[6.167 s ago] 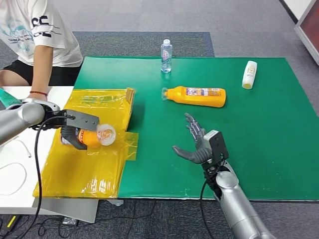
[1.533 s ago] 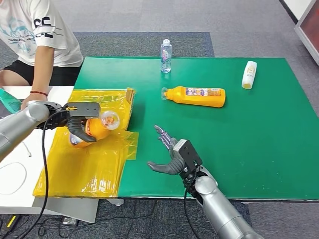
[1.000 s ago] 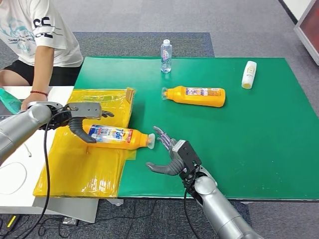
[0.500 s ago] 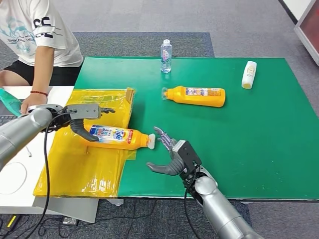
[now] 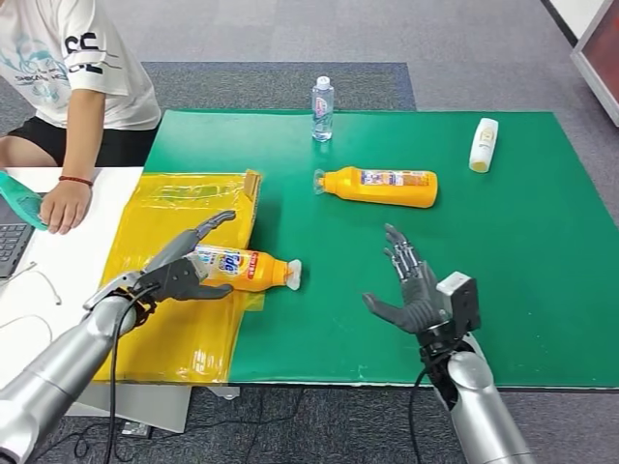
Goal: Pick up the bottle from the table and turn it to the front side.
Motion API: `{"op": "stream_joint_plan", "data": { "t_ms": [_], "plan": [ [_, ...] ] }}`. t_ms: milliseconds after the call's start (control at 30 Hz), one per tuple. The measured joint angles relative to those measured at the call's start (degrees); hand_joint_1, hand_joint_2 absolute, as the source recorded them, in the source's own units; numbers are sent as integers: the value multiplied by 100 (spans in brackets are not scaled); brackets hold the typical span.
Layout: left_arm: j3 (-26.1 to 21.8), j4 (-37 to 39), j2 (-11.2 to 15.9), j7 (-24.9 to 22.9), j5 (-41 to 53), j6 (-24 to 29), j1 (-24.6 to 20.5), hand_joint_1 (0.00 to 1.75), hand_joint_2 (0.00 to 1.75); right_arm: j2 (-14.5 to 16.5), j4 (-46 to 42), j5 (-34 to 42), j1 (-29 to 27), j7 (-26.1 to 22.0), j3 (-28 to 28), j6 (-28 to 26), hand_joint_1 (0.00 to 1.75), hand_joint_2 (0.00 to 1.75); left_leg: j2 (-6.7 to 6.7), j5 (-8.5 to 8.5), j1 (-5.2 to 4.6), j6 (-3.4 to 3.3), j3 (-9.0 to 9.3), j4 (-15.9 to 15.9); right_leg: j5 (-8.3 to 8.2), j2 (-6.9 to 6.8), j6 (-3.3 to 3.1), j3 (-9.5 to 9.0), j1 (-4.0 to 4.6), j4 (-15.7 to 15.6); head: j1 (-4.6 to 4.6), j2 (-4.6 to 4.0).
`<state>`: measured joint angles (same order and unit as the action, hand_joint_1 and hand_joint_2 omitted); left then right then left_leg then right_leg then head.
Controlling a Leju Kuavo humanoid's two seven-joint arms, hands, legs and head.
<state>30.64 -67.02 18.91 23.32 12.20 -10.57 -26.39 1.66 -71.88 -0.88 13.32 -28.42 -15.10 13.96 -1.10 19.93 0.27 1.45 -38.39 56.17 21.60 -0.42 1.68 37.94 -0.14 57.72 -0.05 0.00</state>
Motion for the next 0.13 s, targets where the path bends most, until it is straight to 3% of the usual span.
{"op": "stream_joint_plan", "data": {
  "t_ms": [33,133],
  "plan": [
    [-192,-190,-69,38,78,58,205,0,0,-40,-160,7,-72,-19,99,49,0,175,0,1,0,0,0,0,1,0,1,0,0,0,-1,0],
    [-711,-765,-280,191,240,215,803,0,0,-135,-665,20,-319,-87,364,117,0,175,0,4,0,-1,1,0,4,0,1,-1,0,0,0,0]
  ]
}}
